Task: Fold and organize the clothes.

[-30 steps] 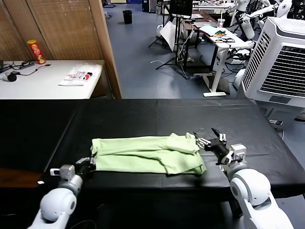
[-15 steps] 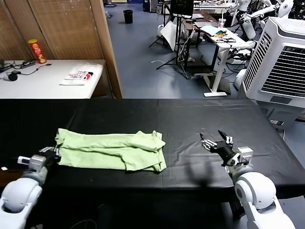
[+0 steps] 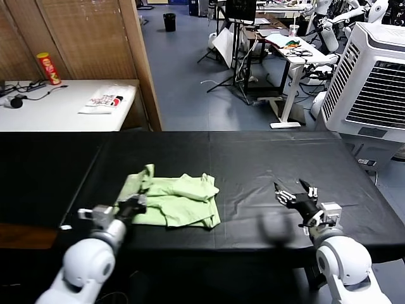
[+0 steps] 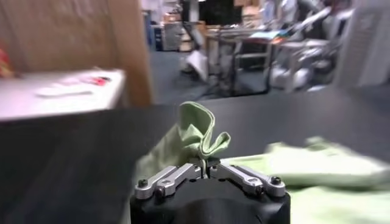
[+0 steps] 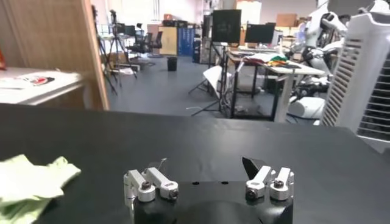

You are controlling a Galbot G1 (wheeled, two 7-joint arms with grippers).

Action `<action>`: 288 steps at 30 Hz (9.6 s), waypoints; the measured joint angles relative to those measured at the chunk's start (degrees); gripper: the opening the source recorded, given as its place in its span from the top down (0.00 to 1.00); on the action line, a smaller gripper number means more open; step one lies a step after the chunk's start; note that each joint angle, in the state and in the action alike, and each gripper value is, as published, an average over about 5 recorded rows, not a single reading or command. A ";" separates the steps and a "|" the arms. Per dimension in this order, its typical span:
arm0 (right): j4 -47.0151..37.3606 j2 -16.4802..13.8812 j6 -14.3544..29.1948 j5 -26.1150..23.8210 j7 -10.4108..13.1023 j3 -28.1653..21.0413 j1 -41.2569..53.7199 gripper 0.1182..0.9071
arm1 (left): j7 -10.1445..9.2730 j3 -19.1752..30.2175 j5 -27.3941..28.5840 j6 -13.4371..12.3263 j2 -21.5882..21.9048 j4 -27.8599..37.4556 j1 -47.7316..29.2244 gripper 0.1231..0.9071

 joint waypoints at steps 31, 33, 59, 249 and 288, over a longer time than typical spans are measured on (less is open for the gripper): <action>-1.87 1.38 3.29 -0.97 -2.18 -4.09 1.36 0.14 | -0.82 8.20 0.94 -0.76 -12.41 5.50 -4.79 0.79; -2.33 1.35 4.22 -0.88 -3.15 -5.05 1.98 0.14 | -0.70 8.29 0.25 -1.05 -13.58 5.85 -5.18 0.64; -13.01 5.84 0.07 -7.87 -5.07 -30.31 16.94 0.14 | 0.75 -6.84 5.18 -5.48 -7.63 -1.18 5.62 0.14; -31.38 4.32 19.77 -14.92 -15.76 -27.78 27.90 0.44 | 5.02 -9.40 22.78 -13.00 -4.47 -3.40 15.51 0.14; 15.44 6.46 23.76 -15.91 11.25 -12.27 -38.67 0.14 | -3.28 -13.98 7.40 -18.83 0.94 -14.61 37.06 0.14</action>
